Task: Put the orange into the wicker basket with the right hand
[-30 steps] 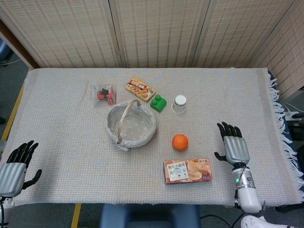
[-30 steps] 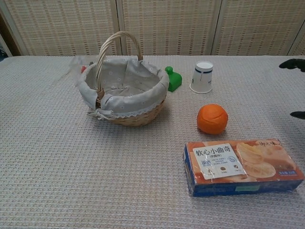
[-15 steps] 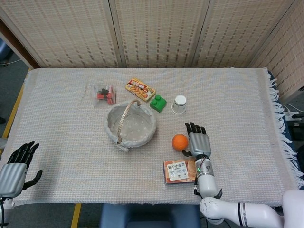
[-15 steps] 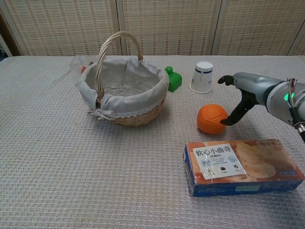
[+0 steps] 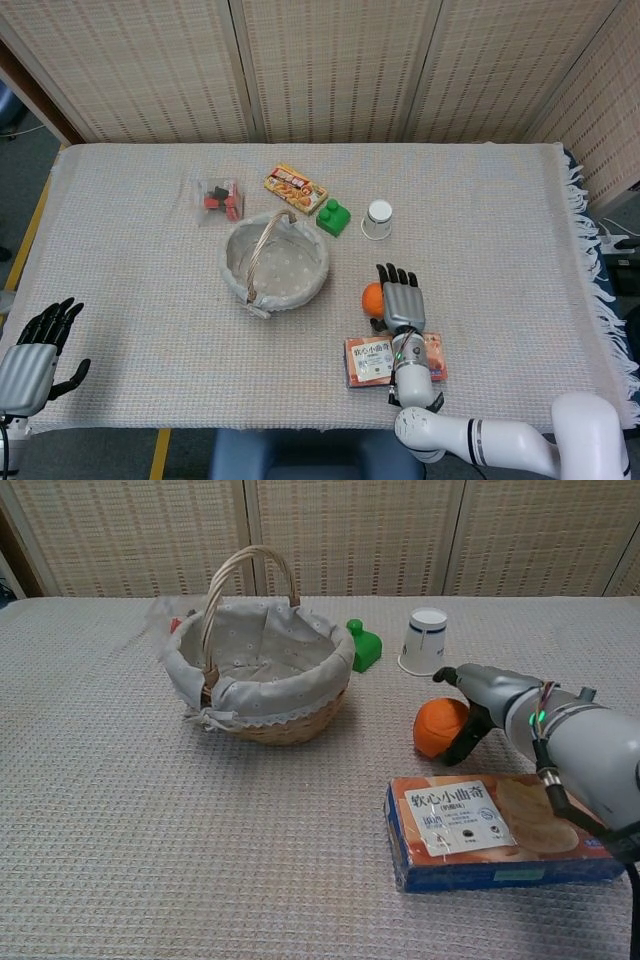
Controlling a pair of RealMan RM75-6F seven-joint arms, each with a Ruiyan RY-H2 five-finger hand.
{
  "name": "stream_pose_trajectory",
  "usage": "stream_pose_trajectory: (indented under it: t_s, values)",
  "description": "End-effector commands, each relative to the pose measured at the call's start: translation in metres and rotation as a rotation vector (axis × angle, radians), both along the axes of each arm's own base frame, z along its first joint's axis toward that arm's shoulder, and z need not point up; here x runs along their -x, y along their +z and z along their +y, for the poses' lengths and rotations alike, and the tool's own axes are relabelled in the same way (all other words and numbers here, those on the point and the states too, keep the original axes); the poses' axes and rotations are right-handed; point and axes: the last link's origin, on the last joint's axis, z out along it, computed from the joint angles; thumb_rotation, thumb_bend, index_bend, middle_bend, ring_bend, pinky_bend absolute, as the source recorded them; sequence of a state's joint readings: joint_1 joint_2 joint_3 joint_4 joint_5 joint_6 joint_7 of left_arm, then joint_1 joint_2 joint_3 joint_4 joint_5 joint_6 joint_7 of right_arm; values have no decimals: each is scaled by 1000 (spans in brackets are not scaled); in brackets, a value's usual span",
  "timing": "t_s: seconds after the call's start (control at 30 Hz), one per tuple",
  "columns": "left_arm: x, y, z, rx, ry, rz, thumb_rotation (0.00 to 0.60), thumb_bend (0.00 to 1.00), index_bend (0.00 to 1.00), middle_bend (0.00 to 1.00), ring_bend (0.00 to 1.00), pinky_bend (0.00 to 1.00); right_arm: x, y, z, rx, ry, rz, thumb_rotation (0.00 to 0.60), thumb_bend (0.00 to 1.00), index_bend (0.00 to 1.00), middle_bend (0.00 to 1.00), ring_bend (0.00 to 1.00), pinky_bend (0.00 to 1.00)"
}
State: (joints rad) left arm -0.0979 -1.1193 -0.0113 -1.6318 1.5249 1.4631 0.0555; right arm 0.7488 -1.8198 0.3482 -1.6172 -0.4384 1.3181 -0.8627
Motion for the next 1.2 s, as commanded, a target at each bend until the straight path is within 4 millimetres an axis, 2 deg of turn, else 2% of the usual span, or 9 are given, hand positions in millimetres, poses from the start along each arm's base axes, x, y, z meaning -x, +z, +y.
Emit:
stream_pose_trajectory:
  t_s: [0.03,0.1,0.17,0.3,0.43,0.67,0.9,1.03,1.2]
  values:
    - [0,0,0,2,1,-1,600,351,0,0,0,112,-2,-10,-1,-8,-2,-4,600,142,66,45,7,71]
    - [0,0,0,3,2,-1,600,350,0,0,0,112,-1,-15,0,-10,0,0,600,142,87,83,37,132]
    - [0,0,0,4,3,-2,600,351,0,0,0,113,-1,-18,-1,-4,12,5,600,148,104,161,128,262]
    - [0,0,0,6,3,-3,600,347,0,0,0,113,-3,-19,0,25,45,-17,600,211,138,445,483,607]
    - [0,0,0,8,3,-5,600,348,0,0,0,113,-6,-7,-1,75,87,-57,600,241,166,607,661,740]
    - [-1,-1,-1,10,2,-4,600,348,0,0,0,113,-13,36,-4,164,138,-151,600,250,206,643,698,775]
    - [-1,-1,0,6,2,-6,600,347,0,0,0,113,-40,76,-24,265,215,-212,600,250,243,643,694,770]
    - [-1,-2,0,6,3,-4,600,349,0,0,0,113,-62,75,-37,275,243,-226,600,250,264,643,684,768]
    - [-1,-1,0,2,9,-11,600,350,0,0,0,113,-89,58,-53,274,258,-227,600,250,284,643,673,768]
